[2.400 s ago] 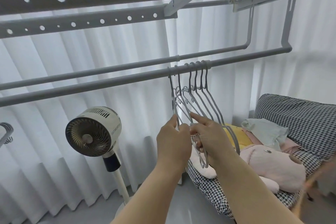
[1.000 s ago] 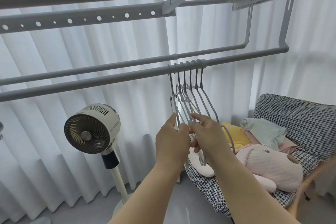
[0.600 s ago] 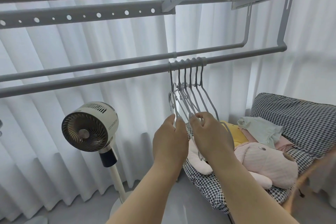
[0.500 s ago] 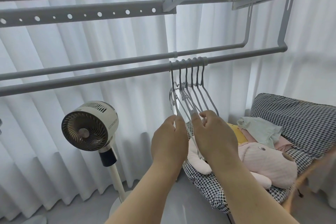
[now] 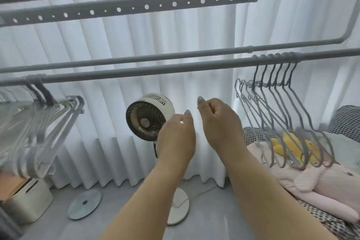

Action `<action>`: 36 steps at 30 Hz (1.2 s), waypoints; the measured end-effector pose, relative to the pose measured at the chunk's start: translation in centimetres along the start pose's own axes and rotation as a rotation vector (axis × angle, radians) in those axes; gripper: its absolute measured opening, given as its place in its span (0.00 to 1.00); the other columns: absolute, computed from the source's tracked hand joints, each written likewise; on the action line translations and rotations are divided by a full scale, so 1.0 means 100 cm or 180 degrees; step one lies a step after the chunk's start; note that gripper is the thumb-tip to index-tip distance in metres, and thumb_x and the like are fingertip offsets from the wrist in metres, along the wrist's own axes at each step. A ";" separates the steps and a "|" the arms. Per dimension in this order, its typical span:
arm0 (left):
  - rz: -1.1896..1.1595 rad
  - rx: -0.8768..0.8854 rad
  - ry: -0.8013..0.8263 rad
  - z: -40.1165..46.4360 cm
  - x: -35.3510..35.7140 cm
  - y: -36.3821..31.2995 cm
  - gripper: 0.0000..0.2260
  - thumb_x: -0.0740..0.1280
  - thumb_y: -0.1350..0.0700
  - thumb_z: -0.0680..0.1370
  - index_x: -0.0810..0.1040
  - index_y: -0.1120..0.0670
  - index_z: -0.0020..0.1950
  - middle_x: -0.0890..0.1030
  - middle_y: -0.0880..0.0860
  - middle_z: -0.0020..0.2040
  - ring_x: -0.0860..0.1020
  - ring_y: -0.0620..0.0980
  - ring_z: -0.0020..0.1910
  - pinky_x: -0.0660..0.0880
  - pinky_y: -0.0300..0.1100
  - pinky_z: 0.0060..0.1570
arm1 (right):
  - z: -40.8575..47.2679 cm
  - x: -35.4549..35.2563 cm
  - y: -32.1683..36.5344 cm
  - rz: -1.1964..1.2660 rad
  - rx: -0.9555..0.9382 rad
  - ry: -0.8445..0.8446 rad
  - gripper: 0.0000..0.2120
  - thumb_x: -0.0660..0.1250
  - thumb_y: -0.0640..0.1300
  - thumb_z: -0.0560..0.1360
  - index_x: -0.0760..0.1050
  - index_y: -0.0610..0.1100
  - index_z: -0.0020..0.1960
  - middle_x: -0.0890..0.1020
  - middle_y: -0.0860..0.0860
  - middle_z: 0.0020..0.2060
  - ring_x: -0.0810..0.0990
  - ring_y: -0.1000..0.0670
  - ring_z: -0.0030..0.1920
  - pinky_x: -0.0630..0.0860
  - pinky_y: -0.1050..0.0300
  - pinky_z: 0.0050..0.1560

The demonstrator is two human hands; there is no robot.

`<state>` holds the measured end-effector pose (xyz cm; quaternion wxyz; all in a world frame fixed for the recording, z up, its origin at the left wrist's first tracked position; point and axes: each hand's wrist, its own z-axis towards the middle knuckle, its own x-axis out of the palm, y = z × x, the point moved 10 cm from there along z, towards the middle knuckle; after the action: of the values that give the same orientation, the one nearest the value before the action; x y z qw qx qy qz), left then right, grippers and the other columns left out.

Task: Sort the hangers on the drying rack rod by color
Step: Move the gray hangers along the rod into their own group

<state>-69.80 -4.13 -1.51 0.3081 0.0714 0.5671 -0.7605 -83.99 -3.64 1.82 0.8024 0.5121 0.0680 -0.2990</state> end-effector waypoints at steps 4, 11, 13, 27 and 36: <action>0.0170 -0.0118 -0.0406 0.013 -0.083 0.042 0.20 0.53 0.47 0.83 0.72 0.52 0.35 0.77 0.50 0.36 0.74 0.49 0.37 0.63 0.42 0.33 | -0.009 0.089 0.044 0.0329 -0.0041 0.0573 0.19 0.54 0.57 0.80 0.74 0.45 0.42 0.76 0.54 0.35 0.74 0.51 0.37 0.68 0.56 0.37; 0.0386 -0.0632 -0.1215 0.019 -0.224 0.132 0.17 0.56 0.49 0.82 0.68 0.50 0.33 0.72 0.49 0.32 0.71 0.51 0.36 0.62 0.45 0.33 | -0.047 0.259 0.105 0.0870 0.0139 0.1584 0.24 0.57 0.58 0.78 0.78 0.38 0.46 0.83 0.44 0.40 0.81 0.44 0.43 0.76 0.47 0.51; 0.0390 -0.0687 -0.1371 0.018 -0.256 0.150 0.16 0.57 0.51 0.81 0.68 0.51 0.33 0.72 0.49 0.31 0.70 0.50 0.34 0.62 0.45 0.33 | -0.055 0.301 0.118 0.1004 0.0227 0.1706 0.26 0.58 0.58 0.77 0.78 0.34 0.47 0.83 0.39 0.41 0.82 0.41 0.44 0.77 0.44 0.52; 0.0254 -0.1053 -0.1383 0.030 -0.324 0.231 0.15 0.57 0.52 0.81 0.74 0.58 0.38 0.79 0.57 0.42 0.77 0.62 0.50 0.63 0.45 0.39 | -0.086 0.461 0.143 0.0931 0.1081 0.2323 0.13 0.68 0.51 0.67 0.75 0.40 0.36 0.81 0.42 0.31 0.84 0.40 0.37 0.75 0.54 0.34; -0.0100 -0.0741 -0.1385 0.036 -0.320 0.225 0.12 0.59 0.52 0.80 0.72 0.50 0.38 0.72 0.45 0.29 0.71 0.48 0.32 0.65 0.43 0.35 | -0.076 0.433 0.129 0.1379 0.1144 0.1554 0.19 0.62 0.52 0.76 0.69 0.40 0.33 0.70 0.46 0.29 0.67 0.46 0.30 0.64 0.56 0.35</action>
<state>-30.98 1.25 -4.03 0.4173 -0.1389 0.5723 -0.6921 -40.29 -10.99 -9.65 0.7045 0.7035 0.0939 0.0016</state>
